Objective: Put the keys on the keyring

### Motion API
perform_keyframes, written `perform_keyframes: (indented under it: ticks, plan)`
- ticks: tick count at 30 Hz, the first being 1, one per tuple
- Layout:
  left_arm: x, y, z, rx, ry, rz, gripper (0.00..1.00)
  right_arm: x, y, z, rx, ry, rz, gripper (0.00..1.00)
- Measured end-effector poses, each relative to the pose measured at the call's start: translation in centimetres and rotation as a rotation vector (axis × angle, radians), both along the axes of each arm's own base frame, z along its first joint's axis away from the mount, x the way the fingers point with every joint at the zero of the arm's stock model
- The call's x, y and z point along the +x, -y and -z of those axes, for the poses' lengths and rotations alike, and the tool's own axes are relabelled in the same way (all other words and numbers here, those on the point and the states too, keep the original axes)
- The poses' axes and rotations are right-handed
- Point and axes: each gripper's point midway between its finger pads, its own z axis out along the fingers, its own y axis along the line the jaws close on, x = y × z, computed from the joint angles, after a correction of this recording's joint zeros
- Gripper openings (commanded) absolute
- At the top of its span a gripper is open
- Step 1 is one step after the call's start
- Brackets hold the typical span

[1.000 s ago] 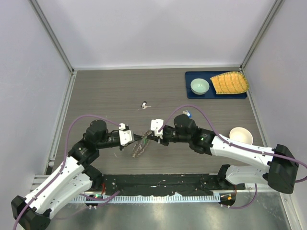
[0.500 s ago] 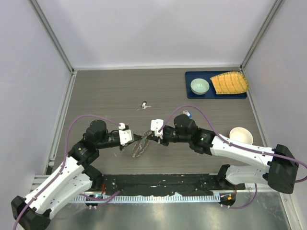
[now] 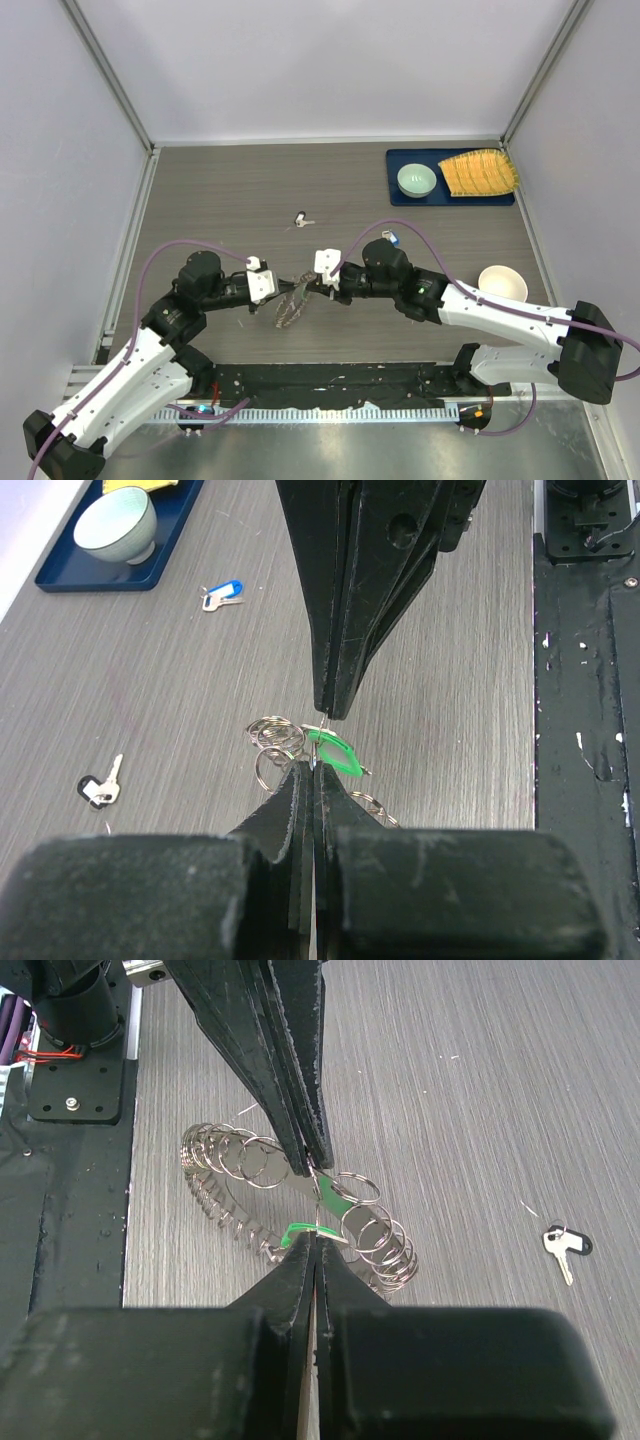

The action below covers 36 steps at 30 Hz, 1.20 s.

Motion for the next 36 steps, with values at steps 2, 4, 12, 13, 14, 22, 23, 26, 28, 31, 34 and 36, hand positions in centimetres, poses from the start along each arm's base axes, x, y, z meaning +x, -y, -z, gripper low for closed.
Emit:
perform_keyframes:
  ticks: [2, 4, 12, 13, 14, 22, 23, 26, 28, 31, 34, 36]
  plan:
    - [-0.02, 0.01, 0.00, 0.000, -0.001, 0.002, 0.00, 0.02, -0.03, -0.04, 0.003, 0.002, 0.000, 0.01]
    - [-0.03, 0.05, 0.06, 0.000, -0.003, 0.004, 0.00, 0.03, -0.05, -0.05, 0.005, 0.003, 0.000, 0.01]
    - [-0.09, 0.14, 0.23, 0.003, -0.011, 0.011, 0.00, 0.02, -0.03, 0.03, 0.005, 0.003, 0.000, 0.01]
    - [-0.10, 0.15, 0.22, 0.003, -0.011, 0.011, 0.00, 0.02, -0.04, 0.04, 0.005, 0.002, 0.000, 0.01]
    - [-0.10, 0.14, 0.23, 0.003, -0.012, 0.011, 0.00, 0.02, -0.03, 0.03, 0.005, 0.003, 0.000, 0.01]
    - [-0.18, 0.23, 0.35, 0.004, -0.018, 0.019, 0.00, -0.05, -0.04, 0.05, 0.005, 0.000, -0.003, 0.01]
    - [-0.19, 0.25, 0.40, 0.005, -0.021, 0.021, 0.00, -0.05, -0.04, 0.06, 0.004, 0.000, -0.003, 0.01]
    - [-0.19, 0.29, 0.54, 0.006, -0.029, 0.025, 0.00, -0.06, -0.02, 0.09, 0.003, 0.000, -0.003, 0.01]
    - [-0.21, 0.33, 0.64, 0.008, -0.034, 0.028, 0.00, -0.08, 0.00, 0.16, 0.001, -0.002, -0.003, 0.01]
    - [-0.25, 0.40, 0.80, 0.010, -0.042, 0.034, 0.00, -0.12, 0.04, 0.28, -0.004, -0.005, -0.004, 0.01]
    - [-0.31, 0.44, 0.84, 0.010, -0.045, 0.038, 0.00, -0.23, 0.06, 0.35, -0.006, -0.008, -0.008, 0.01]
    - [-0.35, 0.46, 0.84, 0.009, -0.046, 0.040, 0.00, -0.39, 0.02, 0.39, -0.007, -0.010, -0.014, 0.01]
